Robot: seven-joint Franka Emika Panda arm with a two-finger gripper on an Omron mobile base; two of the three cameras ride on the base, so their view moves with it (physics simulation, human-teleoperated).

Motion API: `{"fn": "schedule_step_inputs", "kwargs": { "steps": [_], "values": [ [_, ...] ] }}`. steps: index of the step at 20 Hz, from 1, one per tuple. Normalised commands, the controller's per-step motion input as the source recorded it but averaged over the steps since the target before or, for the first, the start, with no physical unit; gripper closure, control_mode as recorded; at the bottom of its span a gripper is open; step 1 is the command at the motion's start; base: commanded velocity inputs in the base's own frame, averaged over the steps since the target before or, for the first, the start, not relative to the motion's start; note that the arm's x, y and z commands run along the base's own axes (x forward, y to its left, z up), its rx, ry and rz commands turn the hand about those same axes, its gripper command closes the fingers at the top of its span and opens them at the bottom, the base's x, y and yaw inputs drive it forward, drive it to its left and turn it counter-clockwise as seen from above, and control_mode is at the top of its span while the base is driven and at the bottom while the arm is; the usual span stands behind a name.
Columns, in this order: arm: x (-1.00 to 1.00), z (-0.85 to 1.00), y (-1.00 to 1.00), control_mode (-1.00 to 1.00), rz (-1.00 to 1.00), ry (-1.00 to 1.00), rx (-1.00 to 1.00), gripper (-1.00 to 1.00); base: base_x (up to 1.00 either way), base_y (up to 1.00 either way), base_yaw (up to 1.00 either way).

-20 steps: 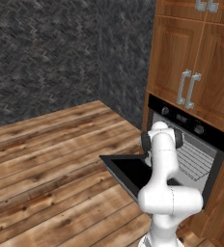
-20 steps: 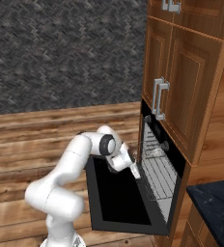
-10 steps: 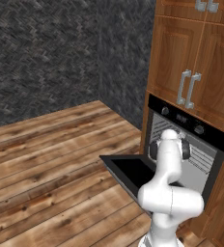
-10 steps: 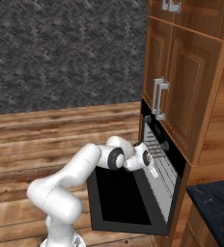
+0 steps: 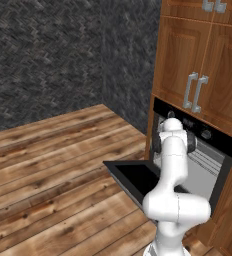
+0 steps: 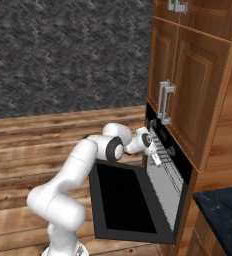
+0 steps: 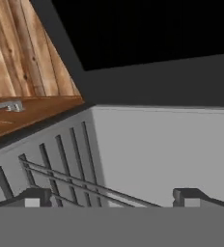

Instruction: Place the fish on the rack of the oven, and slide the rack back inside. Close the oven door.

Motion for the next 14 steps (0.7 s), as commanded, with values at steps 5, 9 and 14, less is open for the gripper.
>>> {"fn": "schedule_step_inputs", "kwargs": {
  "steps": [5, 9, 14],
  "values": [
    [-1.00, 0.16, 1.00, -1.00, 0.00, 0.09, -0.20, -1.00, 0.00, 0.00, 0.00],
    [-1.00, 0.12, 1.00, -1.00, 0.00, 0.00, -0.15, -1.00, 0.00, 0.00, 0.00],
    [-1.00, 0.94, 1.00, -1.00, -0.07, -0.13, -0.02, -1.00, 0.00, 0.00, 0.00]
  ]
}}
